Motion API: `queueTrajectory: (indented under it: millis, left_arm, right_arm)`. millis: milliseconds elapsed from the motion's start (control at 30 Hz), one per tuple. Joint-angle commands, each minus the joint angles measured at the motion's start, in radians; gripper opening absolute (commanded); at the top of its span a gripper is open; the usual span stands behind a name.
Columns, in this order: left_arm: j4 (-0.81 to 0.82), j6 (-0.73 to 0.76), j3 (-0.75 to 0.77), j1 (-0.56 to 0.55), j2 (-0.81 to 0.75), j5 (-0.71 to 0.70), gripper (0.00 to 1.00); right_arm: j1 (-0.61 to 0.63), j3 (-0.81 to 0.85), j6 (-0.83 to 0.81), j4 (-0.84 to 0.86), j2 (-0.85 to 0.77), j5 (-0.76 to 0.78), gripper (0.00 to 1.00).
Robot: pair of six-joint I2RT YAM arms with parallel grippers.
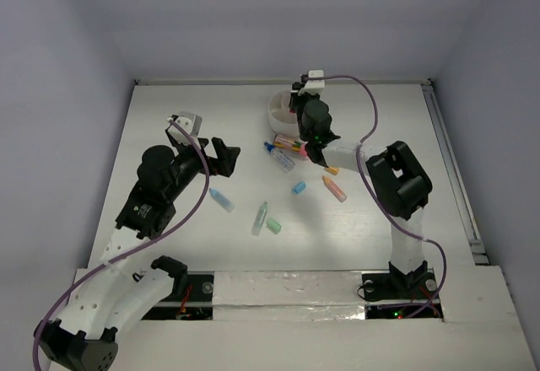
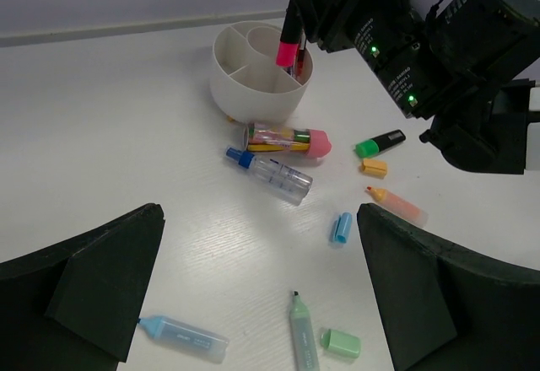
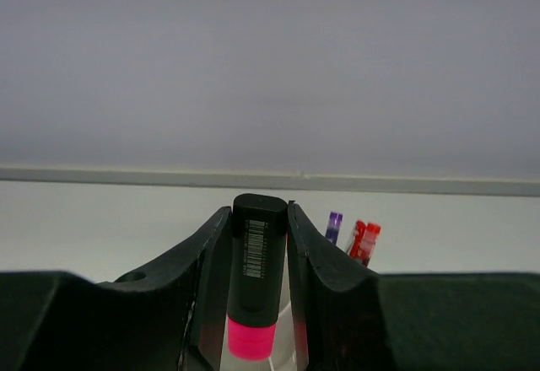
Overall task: Sort the stationery into containers
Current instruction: Place the pen in the storage box.
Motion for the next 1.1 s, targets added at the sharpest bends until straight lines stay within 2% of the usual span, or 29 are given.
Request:
queueTrajectory:
  millis: [0,567,633,667,733,767,867,1000,1033,1067]
  left_arm:
    - [0.038,0.007,0.037,0.007,0.002,-0.001,0.99]
    - [0.038,0.007,0.035,0.007,-0.008,0.003,0.99]
    - [0.038,0.007,0.035,0.007,-0.009,0.003,0.99]
    - [0.04,0.007,0.035,0.007,-0.01,0.005,0.99]
    - [0.041,0.005,0.034,0.007,-0.012,0.008,0.99]
    - [0.043,0.005,0.032,0.007,-0.013,0.012,0.99]
    - [0.043,0.004,0.031,0.007,-0.024,0.012,0.99]
    - [0.046,-0.001,0.029,0.007,-0.044,0.015,0.99]
    - [0.046,0.001,0.026,0.007,-0.047,0.017,0.99]
    - [0.046,-0.001,0.027,0.007,-0.051,0.017,0.99]
  right_arm:
    - [0.003,-0.034,0.026,0.156,-0.059,0.016,0.0]
    - [0.032,-0.121,0.046,0.185,-0.027,-0.018,0.0]
    - [0.041,-0.126,0.046,0.185,-0.033,-0.024,0.08]
    - [0.041,-0.129,0.046,0.182,-0.042,-0.032,0.24]
    - [0.041,-0.117,0.046,0.127,-0.053,-0.044,0.38]
    - [0.041,-0.112,0.083,0.106,-0.067,-0.05,0.49]
    - [0.041,-0.123,0.115,0.052,-0.096,-0.041,0.68]
    - [0.041,-0.162,0.155,-0.046,-0.182,-0.027,0.76]
    - [0.041,-0.172,0.16,-0.068,-0.2,-0.015,0.76]
    - [0.041,-0.179,0.181,-0.097,-0.219,-0.009,0.68]
